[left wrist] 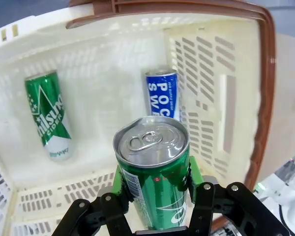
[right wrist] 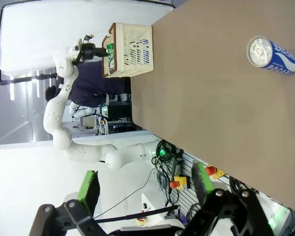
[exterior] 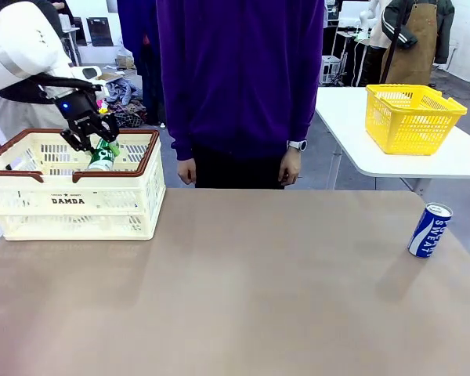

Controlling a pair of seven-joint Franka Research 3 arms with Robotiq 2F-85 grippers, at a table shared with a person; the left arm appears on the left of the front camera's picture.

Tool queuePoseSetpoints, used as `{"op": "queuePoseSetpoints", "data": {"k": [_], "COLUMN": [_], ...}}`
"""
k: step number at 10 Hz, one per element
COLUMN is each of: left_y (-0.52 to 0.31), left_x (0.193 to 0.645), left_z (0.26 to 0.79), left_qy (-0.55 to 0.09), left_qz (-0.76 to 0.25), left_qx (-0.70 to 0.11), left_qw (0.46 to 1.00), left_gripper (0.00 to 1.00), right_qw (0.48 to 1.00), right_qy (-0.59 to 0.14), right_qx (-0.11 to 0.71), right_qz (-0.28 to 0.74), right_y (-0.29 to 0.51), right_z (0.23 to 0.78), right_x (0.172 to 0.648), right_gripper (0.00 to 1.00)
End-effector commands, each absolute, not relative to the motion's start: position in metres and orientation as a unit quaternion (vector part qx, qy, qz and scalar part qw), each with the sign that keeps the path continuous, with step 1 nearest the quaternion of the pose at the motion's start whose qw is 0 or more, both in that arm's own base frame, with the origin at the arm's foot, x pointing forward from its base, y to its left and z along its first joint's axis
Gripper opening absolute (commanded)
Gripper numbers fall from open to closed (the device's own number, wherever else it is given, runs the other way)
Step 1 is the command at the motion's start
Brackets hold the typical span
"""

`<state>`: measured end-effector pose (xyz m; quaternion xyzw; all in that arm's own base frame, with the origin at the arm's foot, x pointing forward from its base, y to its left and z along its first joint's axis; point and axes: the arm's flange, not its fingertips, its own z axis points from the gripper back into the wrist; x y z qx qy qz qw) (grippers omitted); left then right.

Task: Place the drinks into the Shopping basket.
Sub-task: Pick up one drink and place it into the Shopping basket.

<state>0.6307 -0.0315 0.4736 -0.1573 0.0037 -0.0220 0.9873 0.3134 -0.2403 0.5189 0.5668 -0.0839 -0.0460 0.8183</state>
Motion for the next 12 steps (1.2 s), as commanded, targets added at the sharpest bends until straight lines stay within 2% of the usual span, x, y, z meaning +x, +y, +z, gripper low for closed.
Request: {"op": "queuePoseSetpoints", "data": {"k": [1, 4, 8, 9, 10, 12], "left_y": [-0.038, -0.041, -0.042, -0.042, -0.043, -0.043], "left_x": [0.628, 0.628, 0.63, 0.63, 0.629, 0.627], "left_z": [0.461, 0.435, 0.433, 0.433, 0.433, 0.434], "left_qy": [-0.004, 0.027, 0.036, 0.038, 0.038, 0.036], "left_qz": [-0.013, -0.011, -0.002, -0.001, -0.003, -0.006], "left_qx": [-0.113, -0.107, -0.11, -0.116, -0.118, -0.119], "left_qw": [0.993, 0.994, 0.993, 0.992, 0.992, 0.992], "left_gripper": [0.0, 0.0, 0.0, 0.44, 1.0, 1.0], "right_qw": [0.817, 0.817, 0.817, 0.817, 0.817, 0.817], "right_qy": [-0.085, -0.085, -0.085, -0.085, -0.085, -0.085], "right_qx": [0.568, 0.568, 0.568, 0.568, 0.568, 0.568], "right_qz": [-0.042, -0.042, -0.042, -0.042, -0.042, -0.042], "right_y": [-0.238, -0.238, -0.238, -0.238, -0.238, -0.238], "right_z": [0.52, 0.52, 0.52, 0.52, 0.52, 0.52], "right_x": [0.312, 0.312, 0.312, 0.312, 0.312, 0.312], "right_gripper": [1.0, 1.0, 1.0, 1.0, 1.0, 1.0]}}
